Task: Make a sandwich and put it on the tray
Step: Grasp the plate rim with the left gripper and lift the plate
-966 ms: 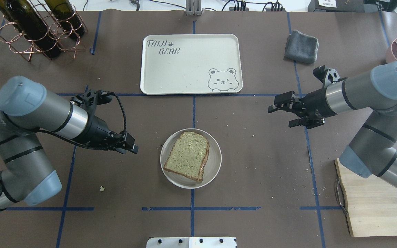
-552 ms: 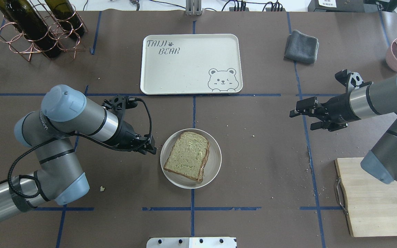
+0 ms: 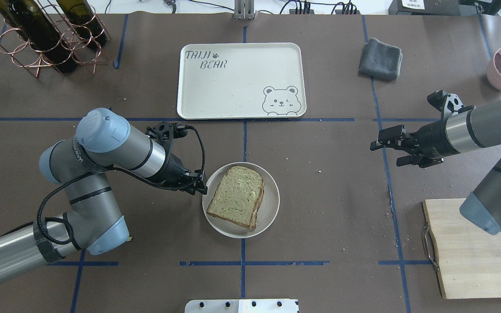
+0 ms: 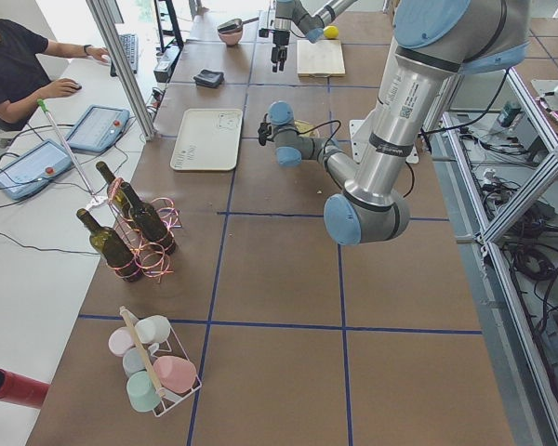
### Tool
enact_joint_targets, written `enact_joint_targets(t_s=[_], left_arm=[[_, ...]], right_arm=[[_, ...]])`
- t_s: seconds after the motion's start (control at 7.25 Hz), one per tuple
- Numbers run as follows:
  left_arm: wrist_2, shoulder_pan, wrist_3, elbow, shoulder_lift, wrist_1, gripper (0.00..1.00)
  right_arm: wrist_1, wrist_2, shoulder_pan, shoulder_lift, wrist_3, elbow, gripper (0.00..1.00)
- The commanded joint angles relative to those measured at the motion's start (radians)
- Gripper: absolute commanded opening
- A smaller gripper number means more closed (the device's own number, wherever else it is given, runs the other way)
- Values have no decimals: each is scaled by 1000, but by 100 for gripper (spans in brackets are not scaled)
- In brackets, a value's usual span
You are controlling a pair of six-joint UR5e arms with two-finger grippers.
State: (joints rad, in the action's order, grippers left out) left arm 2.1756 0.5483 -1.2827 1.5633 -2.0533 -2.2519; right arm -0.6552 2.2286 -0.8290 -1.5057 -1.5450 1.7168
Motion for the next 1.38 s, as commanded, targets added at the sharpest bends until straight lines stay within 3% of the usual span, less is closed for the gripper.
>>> enact_joint_targets(t_s=[0.0, 1.24], left_arm=[[-55, -33, -1, -19, -11, 0, 41], [-57, -47, -1, -31, -21, -1, 26]], right_arm=[[0, -1, 1, 1, 0, -2, 100], [0, -3, 4, -2, 0, -3, 100]])
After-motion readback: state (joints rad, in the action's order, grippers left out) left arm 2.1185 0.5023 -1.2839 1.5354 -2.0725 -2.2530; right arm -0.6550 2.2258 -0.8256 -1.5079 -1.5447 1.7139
